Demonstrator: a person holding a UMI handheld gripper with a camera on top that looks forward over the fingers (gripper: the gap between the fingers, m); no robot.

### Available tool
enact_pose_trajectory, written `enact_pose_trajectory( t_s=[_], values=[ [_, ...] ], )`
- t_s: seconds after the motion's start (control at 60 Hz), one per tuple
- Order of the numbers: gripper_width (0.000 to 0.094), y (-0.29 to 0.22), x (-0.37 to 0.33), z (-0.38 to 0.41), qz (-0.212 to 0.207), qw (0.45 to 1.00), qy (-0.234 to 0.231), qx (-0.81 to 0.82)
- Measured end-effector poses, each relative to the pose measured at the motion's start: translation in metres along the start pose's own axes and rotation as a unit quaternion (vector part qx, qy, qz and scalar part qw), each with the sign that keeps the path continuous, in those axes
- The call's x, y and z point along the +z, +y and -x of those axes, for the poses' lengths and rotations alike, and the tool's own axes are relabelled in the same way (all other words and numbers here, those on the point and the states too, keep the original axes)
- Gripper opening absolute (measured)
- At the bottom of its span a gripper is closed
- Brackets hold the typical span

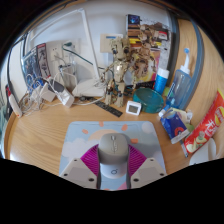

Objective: Arrange mouse

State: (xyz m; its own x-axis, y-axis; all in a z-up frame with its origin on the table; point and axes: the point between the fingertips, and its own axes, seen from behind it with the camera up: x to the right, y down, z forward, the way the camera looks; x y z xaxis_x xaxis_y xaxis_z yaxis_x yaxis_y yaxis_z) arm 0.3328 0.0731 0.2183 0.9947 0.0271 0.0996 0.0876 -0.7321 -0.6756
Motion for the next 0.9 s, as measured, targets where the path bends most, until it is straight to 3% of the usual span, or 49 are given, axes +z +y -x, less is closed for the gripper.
enact_pose_trajectory(
  t_s=[0.167, 0.233, 0.317, 0.467, 0.667, 0.9],
  values=[
    [0.0495, 0.003, 0.002, 0.0, -0.005, 1.0, -0.005, 0.015],
    [0.065, 0.005, 0.0, 0.006, 0.004, 1.0, -0.017, 0.014],
    [0.0777, 0.008, -0.009, 0.009, 0.025, 1.0, -0.013, 0.0],
    [0.0786, -0.012, -0.058, 0.013, 0.032, 0.999, 0.007, -0.026],
    [0.0784, -0.088, -0.156, 0.039, -0.042, 0.999, 0.012, -0.001],
    [0.0783, -0.116, -0.234, 0.071, -0.092, 0.995, 0.024, 0.002]
  ],
)
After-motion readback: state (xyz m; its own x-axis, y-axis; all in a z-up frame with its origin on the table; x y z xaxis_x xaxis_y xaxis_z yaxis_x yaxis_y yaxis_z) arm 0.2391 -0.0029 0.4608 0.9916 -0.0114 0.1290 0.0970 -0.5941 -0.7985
